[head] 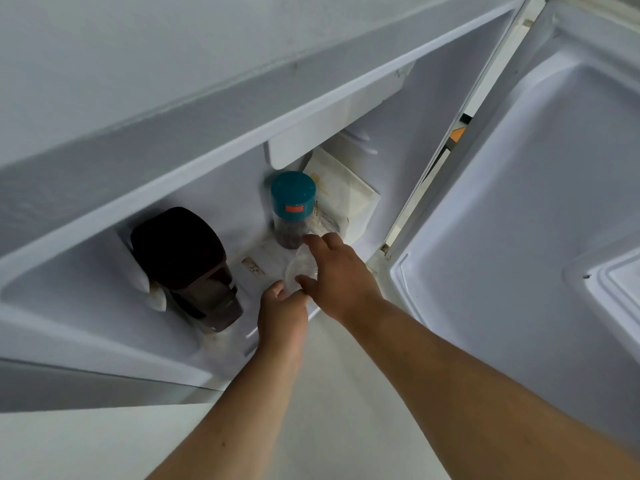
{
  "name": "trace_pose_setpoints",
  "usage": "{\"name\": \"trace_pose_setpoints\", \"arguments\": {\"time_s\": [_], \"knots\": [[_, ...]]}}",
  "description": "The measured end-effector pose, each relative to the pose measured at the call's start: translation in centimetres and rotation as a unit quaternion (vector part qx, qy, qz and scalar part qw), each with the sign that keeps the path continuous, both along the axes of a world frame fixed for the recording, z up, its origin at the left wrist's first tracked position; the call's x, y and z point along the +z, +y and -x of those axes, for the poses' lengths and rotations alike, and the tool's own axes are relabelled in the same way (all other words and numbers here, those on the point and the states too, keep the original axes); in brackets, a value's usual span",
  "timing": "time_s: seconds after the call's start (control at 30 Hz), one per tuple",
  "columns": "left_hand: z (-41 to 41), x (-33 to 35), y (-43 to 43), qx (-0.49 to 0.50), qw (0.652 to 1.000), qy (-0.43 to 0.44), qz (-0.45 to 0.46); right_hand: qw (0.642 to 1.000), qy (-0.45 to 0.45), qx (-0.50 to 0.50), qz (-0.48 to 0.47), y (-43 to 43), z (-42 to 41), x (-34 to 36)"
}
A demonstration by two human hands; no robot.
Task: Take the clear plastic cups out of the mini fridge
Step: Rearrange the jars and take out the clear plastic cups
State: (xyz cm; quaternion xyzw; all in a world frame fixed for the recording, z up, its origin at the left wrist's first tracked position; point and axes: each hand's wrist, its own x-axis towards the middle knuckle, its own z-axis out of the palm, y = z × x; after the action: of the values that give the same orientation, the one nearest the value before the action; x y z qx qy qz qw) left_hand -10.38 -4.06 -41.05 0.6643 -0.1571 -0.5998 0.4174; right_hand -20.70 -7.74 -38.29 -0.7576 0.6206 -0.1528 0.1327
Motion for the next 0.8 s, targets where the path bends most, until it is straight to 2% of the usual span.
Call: {"name": "trace_pose_setpoints", "arguments": {"time_s": [0.27, 0.6, 0.7, 0.8], "knots": [[1.3, -0.1, -1.4, -0.005, 0.997, 0.072, 0.017, 1.000, 0.012, 0.001, 0.003, -0.9, 0.9, 0.4], [1.8, 0.9, -1.9, -0.046, 0.998, 0.011, 0.034, 0.997, 0.039, -0.027, 0.064, -0.3, 2.2, 1.0], [1.3, 2.2, -0.8, -0.005, 0.999, -0.002, 0.040, 0.991, -0.020, -0.029, 0.128, 0.2, 1.1, 3.2], [0.7, 4.5, 1.6, 0.087, 0.990, 0.037, 0.107, 0.990, -0.121, -0.012, 0.074, 0.0, -1.8, 6.5]]}}
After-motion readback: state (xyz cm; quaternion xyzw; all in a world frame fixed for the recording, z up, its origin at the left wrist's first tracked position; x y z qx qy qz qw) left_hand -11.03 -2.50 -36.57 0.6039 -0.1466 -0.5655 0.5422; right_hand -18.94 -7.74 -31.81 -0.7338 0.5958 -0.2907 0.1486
